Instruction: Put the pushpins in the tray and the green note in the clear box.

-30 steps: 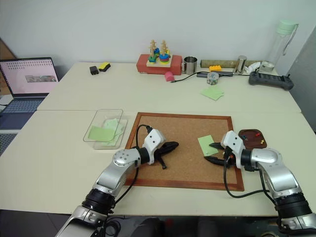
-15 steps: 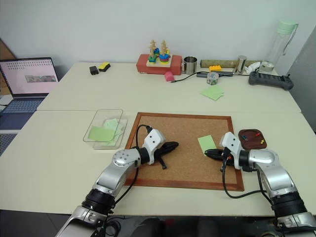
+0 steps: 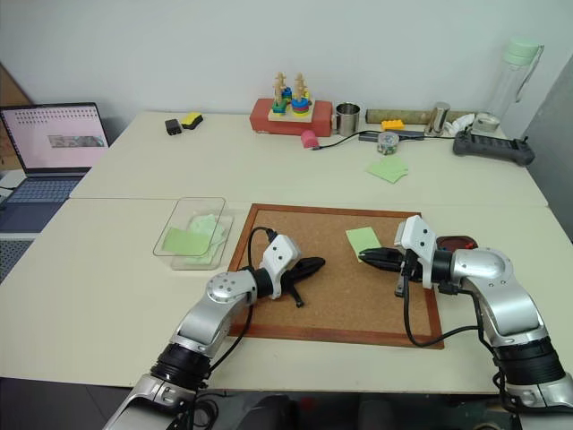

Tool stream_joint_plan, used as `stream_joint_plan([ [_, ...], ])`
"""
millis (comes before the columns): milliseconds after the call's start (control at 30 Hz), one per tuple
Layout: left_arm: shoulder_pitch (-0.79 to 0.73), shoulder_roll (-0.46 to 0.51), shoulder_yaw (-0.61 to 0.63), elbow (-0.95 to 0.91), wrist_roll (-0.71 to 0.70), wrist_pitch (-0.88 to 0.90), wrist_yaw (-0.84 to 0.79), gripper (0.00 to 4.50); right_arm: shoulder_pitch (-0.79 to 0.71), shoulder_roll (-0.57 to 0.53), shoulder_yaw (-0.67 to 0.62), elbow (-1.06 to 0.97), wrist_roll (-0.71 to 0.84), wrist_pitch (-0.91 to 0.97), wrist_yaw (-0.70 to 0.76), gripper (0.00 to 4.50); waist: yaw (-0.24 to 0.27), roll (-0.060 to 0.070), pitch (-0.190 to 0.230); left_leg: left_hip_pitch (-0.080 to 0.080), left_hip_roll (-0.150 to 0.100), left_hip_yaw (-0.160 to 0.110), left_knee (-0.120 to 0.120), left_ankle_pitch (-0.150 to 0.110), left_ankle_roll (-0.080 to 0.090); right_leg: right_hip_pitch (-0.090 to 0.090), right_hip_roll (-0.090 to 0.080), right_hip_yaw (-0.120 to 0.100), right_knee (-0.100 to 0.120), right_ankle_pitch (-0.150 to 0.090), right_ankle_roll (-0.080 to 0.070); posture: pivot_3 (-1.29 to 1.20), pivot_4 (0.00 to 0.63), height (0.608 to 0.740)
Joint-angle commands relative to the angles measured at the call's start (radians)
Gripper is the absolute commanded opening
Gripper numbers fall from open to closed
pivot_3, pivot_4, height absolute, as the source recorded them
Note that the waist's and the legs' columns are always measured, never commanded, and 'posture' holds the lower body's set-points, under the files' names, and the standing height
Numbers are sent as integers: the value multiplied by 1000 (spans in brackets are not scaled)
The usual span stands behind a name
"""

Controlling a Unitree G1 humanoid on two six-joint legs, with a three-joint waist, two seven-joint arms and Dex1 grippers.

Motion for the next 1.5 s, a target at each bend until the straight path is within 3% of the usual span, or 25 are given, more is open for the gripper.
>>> stream_joint_plan([
  [33, 11, -51, 105, -88, -153, 99, 13, 455, -24, -8, -4, -20, -46, -89, -12, 0, 0, -1, 0, 0, 0, 0, 0, 0, 0, 0, 0, 0, 0, 0, 0, 0, 150, 740],
  [167, 11, -46, 220, -202, -323, 229, -11, 1267, -32, 17, 9, 41, -116, -220, -38, 0, -3, -4, 3, -2, 1, 0, 0, 0, 0, -2, 0, 0, 1, 0, 0, 0, 150, 740],
  [333, 18, -31, 266, -311, -490, 402, -31, 2200, -45, 38, 24, 96, -177, -365, -55, 0, -5, -4, 3, -2, 1, 0, 0, 2, -4, -3, 1, 0, 0, 0, 0, 0, 150, 740],
  [467, -1, -66, 310, -326, -635, 562, 11, 2905, -63, 46, 33, 130, -224, -501, -70, 0, -5, -5, 3, -2, 0, 0, 0, 2, -4, -2, 0, 0, 0, 0, 0, 0, 150, 740],
  [600, -16, -102, 308, -310, -681, 620, 44, 3708, -80, 48, 48, 148, -265, -633, -78, 0, -5, -5, 3, -2, 0, 0, 0, 2, -4, -2, 1, 0, 0, 0, 0, 0, 150, 740],
  [867, -87, -199, 340, -234, -744, 633, 90, 3708, -100, 50, 84, 162, -289, -773, -74, 0, -3, -7, 4, -2, 1, 0, 0, 3, -6, -2, 1, 0, 0, 0, 0, 0, 150, 740],
  [1500, -77, -181, 296, -229, -739, 629, 48, 255, -126, 62, 119, 203, -317, -870, -110, 0, -3, -7, 5, -2, 0, 0, 0, 4, -7, -2, 1, 0, 0, 0, 0, 0, 150, 740],
])
